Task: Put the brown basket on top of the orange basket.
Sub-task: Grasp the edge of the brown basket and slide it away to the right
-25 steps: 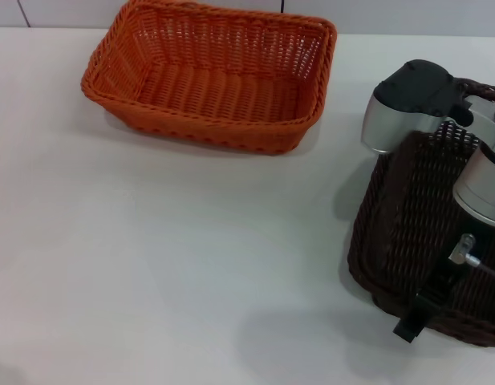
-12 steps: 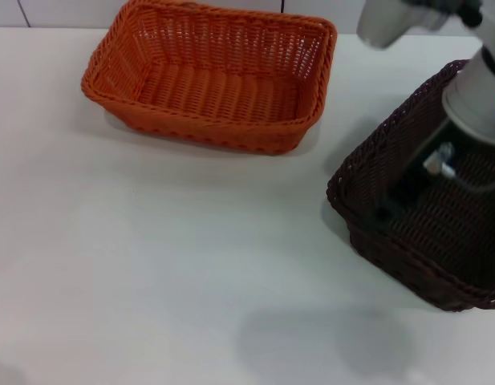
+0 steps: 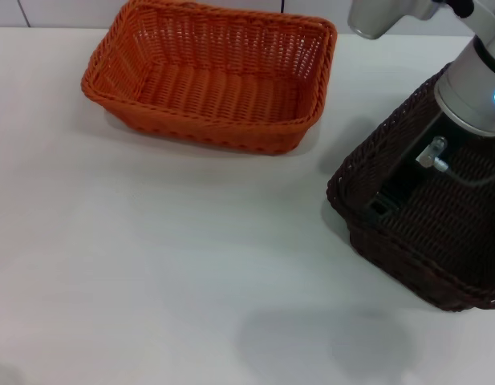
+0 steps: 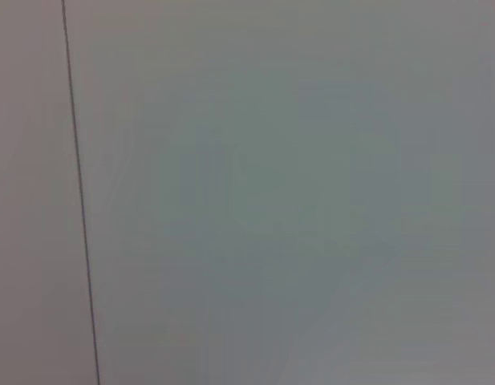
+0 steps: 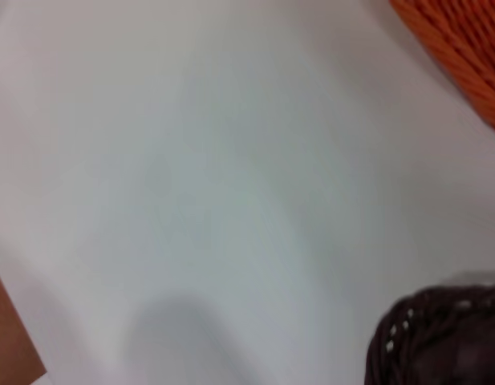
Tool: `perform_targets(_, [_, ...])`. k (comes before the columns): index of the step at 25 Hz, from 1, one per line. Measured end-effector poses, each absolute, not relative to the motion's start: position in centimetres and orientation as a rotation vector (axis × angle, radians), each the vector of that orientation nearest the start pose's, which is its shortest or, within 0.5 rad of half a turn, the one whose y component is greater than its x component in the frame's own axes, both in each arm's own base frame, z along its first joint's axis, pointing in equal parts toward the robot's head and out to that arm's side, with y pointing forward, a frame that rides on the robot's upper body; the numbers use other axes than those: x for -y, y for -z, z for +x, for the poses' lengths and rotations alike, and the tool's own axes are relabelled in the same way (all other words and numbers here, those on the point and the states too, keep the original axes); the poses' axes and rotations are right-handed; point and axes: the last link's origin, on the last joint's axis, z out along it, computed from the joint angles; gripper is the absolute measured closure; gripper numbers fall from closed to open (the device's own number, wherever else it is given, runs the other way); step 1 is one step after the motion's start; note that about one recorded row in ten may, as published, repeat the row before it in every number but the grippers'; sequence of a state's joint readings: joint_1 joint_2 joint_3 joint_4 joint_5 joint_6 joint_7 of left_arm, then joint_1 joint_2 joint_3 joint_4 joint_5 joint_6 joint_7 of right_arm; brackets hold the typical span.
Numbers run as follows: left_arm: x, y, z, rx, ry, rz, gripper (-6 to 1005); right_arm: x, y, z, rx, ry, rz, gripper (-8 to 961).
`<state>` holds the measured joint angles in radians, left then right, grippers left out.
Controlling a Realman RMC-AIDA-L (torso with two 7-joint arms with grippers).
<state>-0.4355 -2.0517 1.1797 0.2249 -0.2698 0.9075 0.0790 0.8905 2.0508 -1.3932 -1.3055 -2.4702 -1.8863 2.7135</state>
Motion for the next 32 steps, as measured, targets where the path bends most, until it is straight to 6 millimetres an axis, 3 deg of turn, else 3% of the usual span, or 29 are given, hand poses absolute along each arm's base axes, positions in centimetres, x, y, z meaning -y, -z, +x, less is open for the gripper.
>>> perform_targets(2, [-35.1, -8.3, -39.6, 0.618, 0.379, -1.153, 167, -34.2, -0.9, 8.3, -0.832, 0.632, -2.803, 955])
perform_targets(6, [-35.2, -8.3, -39.5, 0.616, 0.382, -1.156, 167, -34.1, -2.2, 7.3, -0.791, 0.564, -2.778, 864])
perform_targets(12, [-35.7, -8.1, -39.0, 0.61, 0.389, -1.166, 167, -33.8, -1.6, 8.0, -0.839, 0.634, -2.783, 634])
perform_targets(21, [-35.8, -8.2, -38.9, 0.607, 0.391, -1.167, 167, -33.5, -1.7, 9.1, -0.89, 0.774, -2.72, 428])
perform_targets(26, [-36.0, -8.2, -38.8, 0.605, 0.393, -1.168, 167, -33.4, -0.5, 9.8, -0.927, 0.825, -2.729, 184])
perform_targets(32, [-36.1, -8.0, -38.6, 0.605, 0.397, -1.17, 167, -33.0, 2.0, 10.9, -0.915, 0.94, -2.737, 132])
